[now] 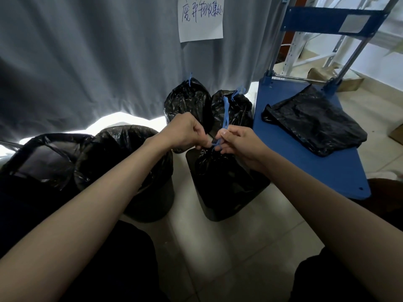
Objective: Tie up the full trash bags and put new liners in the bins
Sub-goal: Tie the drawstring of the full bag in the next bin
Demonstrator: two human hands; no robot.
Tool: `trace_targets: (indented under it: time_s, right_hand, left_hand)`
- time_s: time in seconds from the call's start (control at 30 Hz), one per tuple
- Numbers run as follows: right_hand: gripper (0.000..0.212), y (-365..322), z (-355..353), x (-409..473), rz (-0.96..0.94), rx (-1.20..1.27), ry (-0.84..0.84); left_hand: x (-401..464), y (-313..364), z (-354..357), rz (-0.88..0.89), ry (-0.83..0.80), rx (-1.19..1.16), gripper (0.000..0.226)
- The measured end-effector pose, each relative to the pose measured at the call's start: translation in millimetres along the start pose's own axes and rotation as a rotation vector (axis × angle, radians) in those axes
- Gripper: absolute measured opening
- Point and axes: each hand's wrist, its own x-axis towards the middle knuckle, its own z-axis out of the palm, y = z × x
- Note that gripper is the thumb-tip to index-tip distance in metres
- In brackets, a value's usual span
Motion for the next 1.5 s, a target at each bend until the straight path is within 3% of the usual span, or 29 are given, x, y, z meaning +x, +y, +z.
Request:
trace_targets:
  time_s: [0.23,0.4,0.93,1.03,1.2,1.37,1.5]
  right_hand:
    - [0.013,0.1,-0.6,1.9,0.009,0.008,0.004]
    - [0.021,-2.6,2.9,0.5,-0.002,-0.002,0.011]
    - [0.012,-9.3,4.6,-8.4,-0.028,-0.035,0.1]
    - [0.019,-6.6,4.8,-8.4,0.017,-0.079,0.115]
    - [0.028,-3.5,4.4,-3.6,0.1,-0.125,0.147]
    - [0.028,-1.5,2.0,-0.6,0.169,-0.065,0.175]
    - [0.017,-1.4,-0.5,0.4,0.207,-0.029,0.19]
  left_hand:
    - [-1.9,1.6,2.0,0.016,-0.017,0.129,0.015]
    - [-2.4,10.3,7.6,0.05,0.008,0.019,0.027]
    - [-10.8,6.0,29.3,-0.098,0.091,-0.255,0.014]
    - [-9.3,14.4,32.1,-0.015,0.162,-0.039,0.005]
    - [-12.5,26.8,41.6,0.271,0.353,0.493,0.012]
    - [-16.0,25.2,52.5,0.428,0.47,0.621,0.021]
    - [-14.5,23.3,57.4,0.438,0.448,0.689,0.023]
